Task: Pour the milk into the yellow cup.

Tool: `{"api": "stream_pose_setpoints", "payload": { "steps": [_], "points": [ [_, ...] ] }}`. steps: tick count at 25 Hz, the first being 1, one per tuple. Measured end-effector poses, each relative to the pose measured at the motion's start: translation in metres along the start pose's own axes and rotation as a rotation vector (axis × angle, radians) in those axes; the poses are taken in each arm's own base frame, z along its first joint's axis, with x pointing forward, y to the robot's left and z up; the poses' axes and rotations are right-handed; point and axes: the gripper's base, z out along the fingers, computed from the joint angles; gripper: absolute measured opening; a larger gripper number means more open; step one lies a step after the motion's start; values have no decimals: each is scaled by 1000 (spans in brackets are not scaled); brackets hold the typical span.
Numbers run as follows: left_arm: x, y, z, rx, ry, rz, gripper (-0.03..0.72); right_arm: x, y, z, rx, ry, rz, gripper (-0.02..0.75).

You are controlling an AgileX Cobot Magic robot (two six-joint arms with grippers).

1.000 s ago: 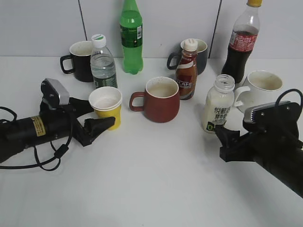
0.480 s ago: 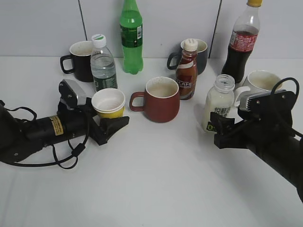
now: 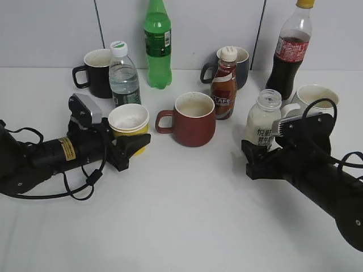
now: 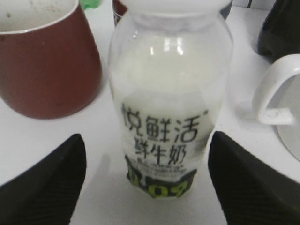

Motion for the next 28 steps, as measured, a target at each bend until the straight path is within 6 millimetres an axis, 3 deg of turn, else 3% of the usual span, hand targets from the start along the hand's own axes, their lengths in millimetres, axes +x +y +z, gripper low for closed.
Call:
{"api": "stream_pose_setpoints", "payload": {
  "steps": [7, 10, 15, 21, 28],
  "points": [
    [-4, -1, 0, 9, -1, 13, 417, -6, -4, 17, 60, -39, 29, 620],
    [-17, -2, -1, 24, -27, 44, 416, -11, -3, 24, 61, -66, 33, 603],
    [-22, -6, -7, 28, -27, 47, 416, -13, -2, 34, 61, -56, 40, 577],
    [-33, -9, -12, 26, -40, 60, 416, -12, -2, 35, 65, -35, 43, 458],
    [-38, -9, -13, 21, -40, 73, 416, -12, -4, 35, 86, -29, 1, 455]
  ]
}}
